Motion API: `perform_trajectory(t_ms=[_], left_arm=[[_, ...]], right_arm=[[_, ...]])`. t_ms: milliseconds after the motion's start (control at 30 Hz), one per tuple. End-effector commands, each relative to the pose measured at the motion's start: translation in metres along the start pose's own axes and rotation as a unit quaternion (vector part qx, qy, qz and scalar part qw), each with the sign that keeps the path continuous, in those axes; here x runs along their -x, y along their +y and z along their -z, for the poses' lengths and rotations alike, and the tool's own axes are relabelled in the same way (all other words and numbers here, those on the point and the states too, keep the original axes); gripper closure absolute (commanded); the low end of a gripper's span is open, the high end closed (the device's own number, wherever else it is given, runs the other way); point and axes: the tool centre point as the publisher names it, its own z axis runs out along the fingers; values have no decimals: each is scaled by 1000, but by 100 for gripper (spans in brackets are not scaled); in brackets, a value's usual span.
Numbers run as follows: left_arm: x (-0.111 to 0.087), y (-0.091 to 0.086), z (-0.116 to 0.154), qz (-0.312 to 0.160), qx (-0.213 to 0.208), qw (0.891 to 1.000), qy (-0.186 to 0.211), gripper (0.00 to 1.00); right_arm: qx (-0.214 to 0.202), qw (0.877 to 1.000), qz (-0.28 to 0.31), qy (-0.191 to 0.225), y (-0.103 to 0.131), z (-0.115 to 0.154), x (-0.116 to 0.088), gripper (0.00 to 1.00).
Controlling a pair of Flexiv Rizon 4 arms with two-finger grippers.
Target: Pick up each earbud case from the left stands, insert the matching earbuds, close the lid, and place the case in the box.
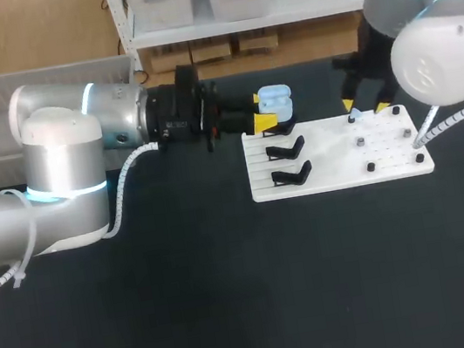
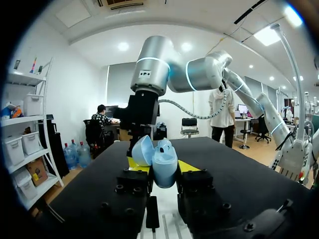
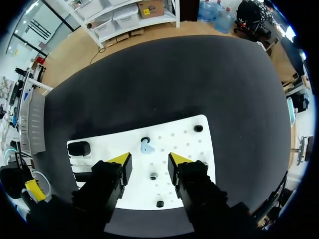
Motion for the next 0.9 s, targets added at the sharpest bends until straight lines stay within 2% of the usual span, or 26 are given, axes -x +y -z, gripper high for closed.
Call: perform_trajectory(t_ms=[33, 900], left_arm=[[-1, -1, 0, -1, 3, 1000, -1, 100], [-1, -1, 0, -1, 3, 1000, -1, 100]], right_arm=[[4, 1000, 1, 5, 2, -3, 2, 54], [18, 999, -17, 21, 5, -20, 2, 64]])
